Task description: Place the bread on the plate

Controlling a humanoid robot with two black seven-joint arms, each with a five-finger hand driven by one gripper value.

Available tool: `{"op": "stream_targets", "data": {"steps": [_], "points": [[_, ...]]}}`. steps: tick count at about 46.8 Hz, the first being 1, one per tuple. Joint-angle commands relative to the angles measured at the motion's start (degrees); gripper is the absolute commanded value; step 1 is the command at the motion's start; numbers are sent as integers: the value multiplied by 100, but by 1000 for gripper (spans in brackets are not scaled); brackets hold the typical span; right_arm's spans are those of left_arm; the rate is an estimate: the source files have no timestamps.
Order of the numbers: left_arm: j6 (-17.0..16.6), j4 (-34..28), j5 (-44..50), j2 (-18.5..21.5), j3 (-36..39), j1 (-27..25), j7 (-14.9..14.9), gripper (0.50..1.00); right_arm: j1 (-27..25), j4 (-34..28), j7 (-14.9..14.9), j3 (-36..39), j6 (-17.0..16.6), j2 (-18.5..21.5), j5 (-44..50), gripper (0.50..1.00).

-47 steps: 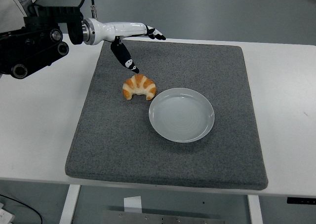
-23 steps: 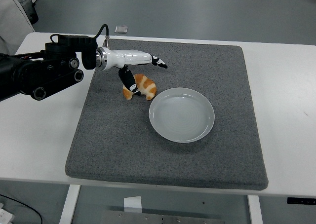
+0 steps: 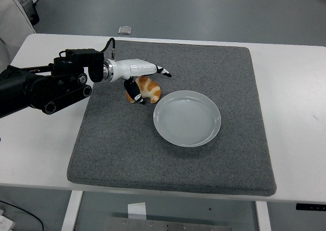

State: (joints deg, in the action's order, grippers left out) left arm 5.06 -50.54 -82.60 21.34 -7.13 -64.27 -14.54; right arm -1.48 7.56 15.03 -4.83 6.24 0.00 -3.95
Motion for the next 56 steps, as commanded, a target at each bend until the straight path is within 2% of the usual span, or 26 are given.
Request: {"op": "stream_targets", "data": {"steps": [1,9,21,29,37,40,42,48,54,56], "points": [[-137,62,-1,-24,53,11,4,999,-1,0,0,0,0,0,0,932],[-322,132,-1,-103,300,46,-5,999,-1,0,0,0,0,0,0,932],[-331,150,-1,-103,388,46,4,994,-1,0,0,0,0,0,0,932],[-331,159,-71,-95,388,37,4,971,-1,0,0,0,0,0,0,932],[-331,159,-291,-95,388,20,4,855,-1,0,0,0,0,0,0,932],[-331,159,-291,-95,388,11,4,851,-1,0,0,0,0,0,0,932],[-331,159,-300,-95,388,2,4,823,-1,0,0,0,0,0,0,932],[-331,159,-300,-86,388,-15,-5,789,-1,0,0,0,0,0,0,932],[-322,159,-309,-77,388,-33,-5,778,-1,0,0,0,0,0,0,932],[-331,159,-309,-77,388,-42,4,750,-1,0,0,0,0,0,0,932]]}}
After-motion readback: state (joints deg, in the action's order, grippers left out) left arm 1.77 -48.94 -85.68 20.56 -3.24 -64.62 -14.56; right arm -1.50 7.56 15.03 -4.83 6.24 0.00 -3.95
